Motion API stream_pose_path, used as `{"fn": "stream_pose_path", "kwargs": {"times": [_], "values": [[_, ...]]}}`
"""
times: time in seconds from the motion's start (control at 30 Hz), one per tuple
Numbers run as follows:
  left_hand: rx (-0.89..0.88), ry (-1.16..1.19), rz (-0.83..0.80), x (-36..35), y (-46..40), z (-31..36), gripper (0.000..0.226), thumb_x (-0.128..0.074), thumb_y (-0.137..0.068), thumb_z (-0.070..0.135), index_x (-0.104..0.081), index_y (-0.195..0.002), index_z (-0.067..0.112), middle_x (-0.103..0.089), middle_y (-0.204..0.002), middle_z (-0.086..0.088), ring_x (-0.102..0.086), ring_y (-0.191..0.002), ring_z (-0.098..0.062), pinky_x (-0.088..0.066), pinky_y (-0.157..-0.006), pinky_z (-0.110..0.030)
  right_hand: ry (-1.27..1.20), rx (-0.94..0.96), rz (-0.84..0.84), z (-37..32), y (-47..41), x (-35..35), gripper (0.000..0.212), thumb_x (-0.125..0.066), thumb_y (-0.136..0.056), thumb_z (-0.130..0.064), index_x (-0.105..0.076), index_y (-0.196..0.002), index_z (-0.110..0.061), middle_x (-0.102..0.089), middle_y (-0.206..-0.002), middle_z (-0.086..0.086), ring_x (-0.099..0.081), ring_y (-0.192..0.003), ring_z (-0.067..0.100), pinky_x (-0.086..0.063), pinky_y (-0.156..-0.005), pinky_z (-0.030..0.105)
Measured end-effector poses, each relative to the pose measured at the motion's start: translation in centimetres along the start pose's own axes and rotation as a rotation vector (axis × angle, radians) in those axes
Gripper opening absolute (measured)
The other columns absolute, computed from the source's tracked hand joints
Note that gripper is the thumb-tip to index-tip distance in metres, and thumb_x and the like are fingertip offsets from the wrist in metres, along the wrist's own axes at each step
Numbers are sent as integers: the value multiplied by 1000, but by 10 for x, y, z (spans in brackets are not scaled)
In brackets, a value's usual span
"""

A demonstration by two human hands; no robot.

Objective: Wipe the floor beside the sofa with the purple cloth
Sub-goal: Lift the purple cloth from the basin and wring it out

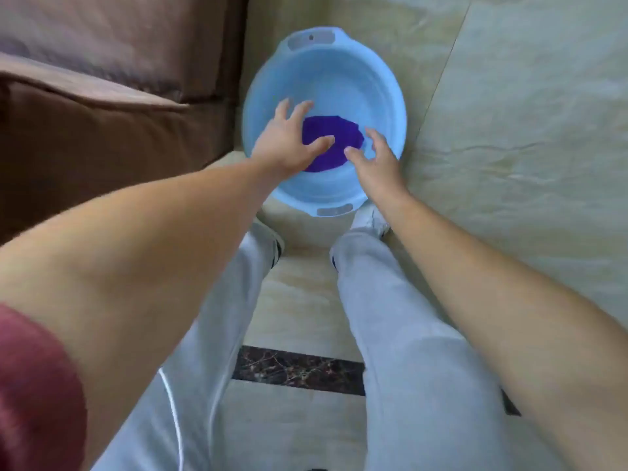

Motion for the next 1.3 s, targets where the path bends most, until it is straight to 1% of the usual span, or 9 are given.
{"fn": "stream_pose_path", "kwargs": {"times": [0.13, 0.3, 0.4, 0.47, 0.57, 0.7, 0.93, 1.1, 1.3], "values": [[181, 122, 2, -44, -57, -41, 70, -60, -94, 48, -34, -155, 26, -52, -151, -8, -51, -136, -28, -42, -112, -38, 59, -29, -9, 26, -64, -24, 69, -64, -91, -45, -37, -153, -29, -46, -154, -1, -47, -138, 16, -37, -106, 25], [303, 333, -9, -96, -111, -85, 77, -68, -89, 40, -33, -155, 21, -46, -153, -6, -53, -132, -19, -37, -105, -20, 133, -30, 93, 54, -139, -52, 72, -65, -89, -45, -36, -152, -23, -47, -149, 1, -53, -129, 17, -41, -93, 22], [372, 465, 46, -117, -124, -100, 78, -74, -84, 37, -38, -151, 22, -41, -148, -7, -56, -114, -16, -50, -104, -29, 146, -67, 101, 64, -164, -73, 69, -71, -83, -43, -44, -143, -24, -52, -135, -1, -58, -110, 14, -48, -87, 24], [442, 631, 31, -123, -123, -96, 73, -76, -85, 29, -41, -149, 20, -49, -142, -5, -62, -112, -23, -64, -82, -38, 6, -165, 57, 65, -169, -79, 64, -74, -80, -33, -46, -137, -25, -56, -128, -3, -62, -105, 15, -60, -79, 30], [541, 747, -70, -119, -108, -89, 50, -71, -91, 24, -54, -136, 14, -64, -123, -4, -67, -102, -24, -61, -63, -28, -129, -274, -14, 55, -155, -81, 44, -71, -76, -23, -59, -119, -20, -67, -106, -2, -69, -92, 19, -58, -58, 28], [613, 940, -62, -84, -52, -63, 36, -68, -91, 45, -63, -110, 14, -70, -107, 0, -69, -91, -15, -58, -63, -26, -210, -238, 79, 11, -97, -46, 13, -66, -58, -27, -62, -68, -19, -59, -64, -4, -55, -63, 21, -47, -56, 33], [410, 1135, -23, 42, 73, 38, 28, -67, -91, 50, -72, -91, 22, -75, -90, 7, -71, -74, -6, -58, -65, -24, -475, -127, 172, -120, 62, 40, 7, -61, -54, -22, -60, -60, -18, -58, -67, -1, -52, -62, 20, -40, -55, 28], [201, 1360, -14, 136, 155, 83, 38, -71, -91, 41, -72, -115, 11, -78, -116, -7, -74, -109, -25, -55, -104, -48, -572, 32, 181, -201, 160, 74, 13, -63, -58, -22, -55, -47, -20, -55, -72, 3, -51, -72, 22, -39, -67, 35], [-17, 1535, 83, 216, 250, 90, 51, -58, -99, 45, -65, -129, 5, -74, -125, -14, -70, -119, -26, -54, -106, -41, -605, 211, -44, -272, 257, 70, 14, -65, -75, -31, -64, -64, -22, -64, -80, 3, -62, -77, 22, -45, -71, 36]]}}
Point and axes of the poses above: each hand's wrist, its own y-axis away from the middle knuckle, its own x-axis out of the back of the hand, z = x × y, the point moved 3 cm from there along -y, towards the middle knuckle
